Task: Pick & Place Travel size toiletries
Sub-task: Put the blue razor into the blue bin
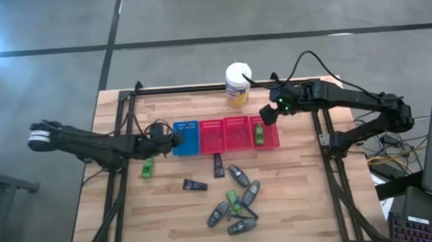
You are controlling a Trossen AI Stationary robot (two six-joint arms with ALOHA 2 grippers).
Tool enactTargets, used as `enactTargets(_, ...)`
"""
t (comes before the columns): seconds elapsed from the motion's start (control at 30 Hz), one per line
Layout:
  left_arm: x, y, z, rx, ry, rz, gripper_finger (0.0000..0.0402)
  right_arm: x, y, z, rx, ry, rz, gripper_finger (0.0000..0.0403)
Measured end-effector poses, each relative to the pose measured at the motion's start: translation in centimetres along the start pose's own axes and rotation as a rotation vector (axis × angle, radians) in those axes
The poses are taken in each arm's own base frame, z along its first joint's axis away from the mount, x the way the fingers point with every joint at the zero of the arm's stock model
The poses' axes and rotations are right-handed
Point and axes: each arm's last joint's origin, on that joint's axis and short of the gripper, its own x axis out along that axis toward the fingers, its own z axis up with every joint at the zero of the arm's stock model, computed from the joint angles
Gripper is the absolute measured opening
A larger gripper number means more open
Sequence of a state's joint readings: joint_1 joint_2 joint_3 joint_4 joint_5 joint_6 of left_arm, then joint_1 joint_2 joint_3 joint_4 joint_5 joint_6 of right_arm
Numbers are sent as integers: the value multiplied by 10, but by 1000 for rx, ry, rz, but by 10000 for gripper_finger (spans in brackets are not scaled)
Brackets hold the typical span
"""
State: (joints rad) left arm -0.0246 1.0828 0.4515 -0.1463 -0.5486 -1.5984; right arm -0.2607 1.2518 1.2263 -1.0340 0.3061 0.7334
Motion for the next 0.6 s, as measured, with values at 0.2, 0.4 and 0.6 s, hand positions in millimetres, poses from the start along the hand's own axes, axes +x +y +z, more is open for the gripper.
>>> enactTargets(0.2,4,0,-3,1,13,6,68,0,0,0,16,0,0,315)
enactTargets(0.4,4,-2,-4,2,31,-14,76,0,0,0,16,0,-1,298)
enactTargets(0.6,4,-2,-5,135,90,-19,106,0,0,0,16,0,-1,290)
